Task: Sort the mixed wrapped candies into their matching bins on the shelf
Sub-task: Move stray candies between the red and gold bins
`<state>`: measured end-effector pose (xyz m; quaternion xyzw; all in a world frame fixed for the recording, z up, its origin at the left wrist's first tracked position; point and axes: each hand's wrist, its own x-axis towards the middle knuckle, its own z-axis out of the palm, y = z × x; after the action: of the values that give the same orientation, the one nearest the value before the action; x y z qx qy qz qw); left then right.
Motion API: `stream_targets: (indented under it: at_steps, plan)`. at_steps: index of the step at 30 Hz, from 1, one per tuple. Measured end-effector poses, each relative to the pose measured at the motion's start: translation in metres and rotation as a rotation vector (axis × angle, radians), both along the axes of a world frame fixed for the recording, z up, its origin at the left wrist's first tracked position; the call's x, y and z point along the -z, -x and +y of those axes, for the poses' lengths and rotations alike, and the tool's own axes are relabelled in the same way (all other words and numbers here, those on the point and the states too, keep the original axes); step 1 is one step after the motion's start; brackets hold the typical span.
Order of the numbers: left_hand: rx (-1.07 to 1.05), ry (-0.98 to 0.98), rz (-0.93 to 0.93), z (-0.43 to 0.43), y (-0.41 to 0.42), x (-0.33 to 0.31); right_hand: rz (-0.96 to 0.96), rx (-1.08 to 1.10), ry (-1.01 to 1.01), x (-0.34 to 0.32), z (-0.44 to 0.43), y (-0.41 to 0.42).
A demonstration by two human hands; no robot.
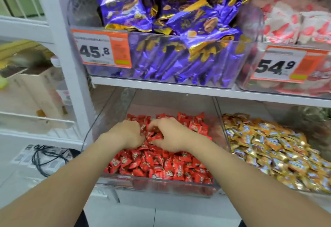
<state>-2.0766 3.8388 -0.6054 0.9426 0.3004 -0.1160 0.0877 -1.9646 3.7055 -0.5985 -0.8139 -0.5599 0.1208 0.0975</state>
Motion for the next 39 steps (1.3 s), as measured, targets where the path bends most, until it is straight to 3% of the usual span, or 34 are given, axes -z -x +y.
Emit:
stream_targets:
  at_steps: [3, 7, 13, 19, 24, 29, 33, 36, 39]
  plan:
    - [-0.018, 0.085, 0.042, 0.008, -0.006, -0.001, -0.053, 0.078, 0.204, 0.014, 0.014, -0.009]
    - [-0.022, 0.191, 0.093, 0.020, -0.010, -0.004, -0.114, 0.147, 0.260, 0.015, 0.017, -0.028]
    - [0.073, 0.148, 0.017, 0.032, -0.011, 0.009, 0.031, 0.121, 0.237, 0.004, 0.019, -0.034]
    - [0.118, 0.132, 0.087, 0.023, -0.019, 0.011, 0.008, 0.071, 0.509, 0.008, 0.034, -0.029]
    - [0.057, 0.319, 0.020, 0.019, -0.024, 0.005, 0.144, 0.059, 0.376, 0.009, 0.042, -0.027]
    - [0.066, 0.424, -0.027, 0.020, -0.014, -0.012, 0.411, 0.131, 0.245, -0.003, 0.023, -0.028]
    - [0.106, 0.507, -0.207, 0.025, -0.002, -0.025, 0.606, 0.104, 0.065, -0.023, 0.001, -0.026]
    - [0.152, 0.579, -0.343, 0.019, 0.010, -0.033, 0.578, 0.054, -0.023, -0.035, -0.021, -0.025]
    - [0.207, 0.668, -0.341, 0.000, 0.020, -0.036, 0.345, 0.035, 0.004, -0.042, -0.044, -0.023]
